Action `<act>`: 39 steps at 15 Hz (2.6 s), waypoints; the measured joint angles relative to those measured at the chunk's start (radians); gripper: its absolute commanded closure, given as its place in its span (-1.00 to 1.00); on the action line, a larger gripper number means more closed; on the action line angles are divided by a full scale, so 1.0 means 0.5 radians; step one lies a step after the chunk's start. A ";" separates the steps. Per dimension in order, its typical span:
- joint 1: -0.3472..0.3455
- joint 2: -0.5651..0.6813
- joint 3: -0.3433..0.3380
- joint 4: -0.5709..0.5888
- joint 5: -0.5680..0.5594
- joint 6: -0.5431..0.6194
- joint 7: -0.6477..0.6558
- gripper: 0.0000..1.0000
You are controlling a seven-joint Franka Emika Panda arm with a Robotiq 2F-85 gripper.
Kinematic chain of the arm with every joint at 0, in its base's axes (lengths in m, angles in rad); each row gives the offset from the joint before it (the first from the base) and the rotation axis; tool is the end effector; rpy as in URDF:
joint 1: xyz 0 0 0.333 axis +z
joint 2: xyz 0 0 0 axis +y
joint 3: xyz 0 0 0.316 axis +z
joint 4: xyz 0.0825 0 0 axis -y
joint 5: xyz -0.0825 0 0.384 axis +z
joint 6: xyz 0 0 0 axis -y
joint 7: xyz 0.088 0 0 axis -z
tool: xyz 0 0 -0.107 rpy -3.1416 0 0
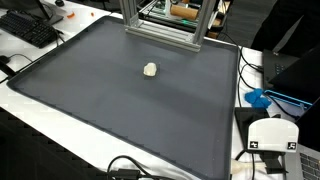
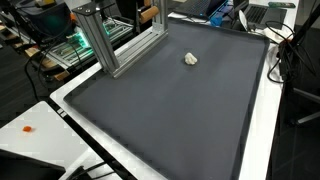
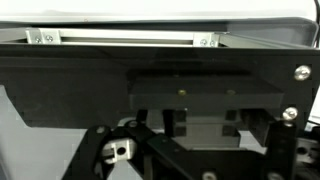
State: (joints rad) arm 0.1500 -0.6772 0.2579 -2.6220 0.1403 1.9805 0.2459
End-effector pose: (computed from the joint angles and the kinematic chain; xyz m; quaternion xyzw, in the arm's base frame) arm 0.3166 0.1472 0.4556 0.9994 0.0270 0.0159 0.0114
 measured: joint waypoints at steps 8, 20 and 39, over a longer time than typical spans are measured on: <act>0.000 -0.007 -0.011 0.030 -0.013 -0.008 -0.031 0.29; -0.006 -0.001 -0.039 0.141 -0.107 -0.004 -0.041 0.29; -0.080 0.488 -0.058 0.328 -0.264 0.753 -0.077 -0.21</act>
State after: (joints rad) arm 0.1100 -0.4332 0.2290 -2.4578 0.0086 2.3572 0.2074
